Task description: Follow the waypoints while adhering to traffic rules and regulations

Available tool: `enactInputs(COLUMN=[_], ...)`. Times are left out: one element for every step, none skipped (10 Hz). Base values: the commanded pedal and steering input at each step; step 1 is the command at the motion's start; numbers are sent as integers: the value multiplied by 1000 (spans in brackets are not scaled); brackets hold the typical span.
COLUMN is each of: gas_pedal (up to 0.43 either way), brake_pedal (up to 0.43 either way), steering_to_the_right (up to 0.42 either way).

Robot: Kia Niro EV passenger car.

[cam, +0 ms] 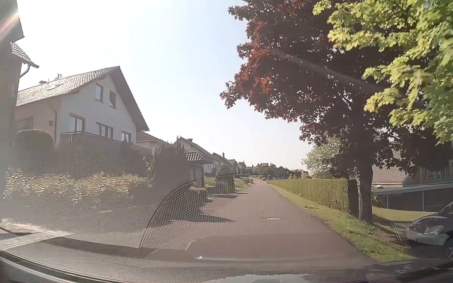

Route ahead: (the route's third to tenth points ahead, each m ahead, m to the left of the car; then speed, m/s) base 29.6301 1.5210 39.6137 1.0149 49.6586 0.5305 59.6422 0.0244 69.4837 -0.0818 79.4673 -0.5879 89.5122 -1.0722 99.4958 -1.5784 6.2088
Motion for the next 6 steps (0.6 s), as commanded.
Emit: enactInputs(gas_pedal=[287,287,287,287,287,287], brake_pedal=[0,0,0,0,0,0], steering_to_the_right=[65,54,45,32,20,14])
